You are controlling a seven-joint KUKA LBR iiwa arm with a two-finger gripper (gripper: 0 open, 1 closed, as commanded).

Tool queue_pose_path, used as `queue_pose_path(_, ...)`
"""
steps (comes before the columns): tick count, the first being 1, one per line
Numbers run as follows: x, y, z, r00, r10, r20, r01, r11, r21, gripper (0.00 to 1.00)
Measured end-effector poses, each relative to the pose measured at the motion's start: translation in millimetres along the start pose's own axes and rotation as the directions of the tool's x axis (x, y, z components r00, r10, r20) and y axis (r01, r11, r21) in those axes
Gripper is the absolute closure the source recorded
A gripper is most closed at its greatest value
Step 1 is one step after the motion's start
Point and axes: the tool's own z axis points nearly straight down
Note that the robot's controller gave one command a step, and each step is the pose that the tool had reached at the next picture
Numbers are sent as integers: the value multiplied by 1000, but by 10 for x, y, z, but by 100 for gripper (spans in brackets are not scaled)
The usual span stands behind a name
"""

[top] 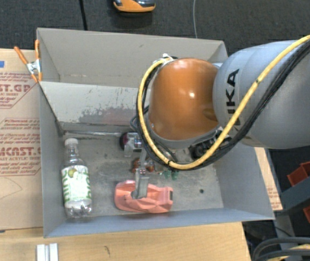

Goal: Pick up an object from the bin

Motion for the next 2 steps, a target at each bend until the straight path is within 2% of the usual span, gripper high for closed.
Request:
queue_pose_path(1, -12, -73, 225, 998, -67, 2, 67, 998, 1, 0)
queue_pose_path(2, -149, -333, 514, 999, -33, -1, 33, 999, 0, 0)
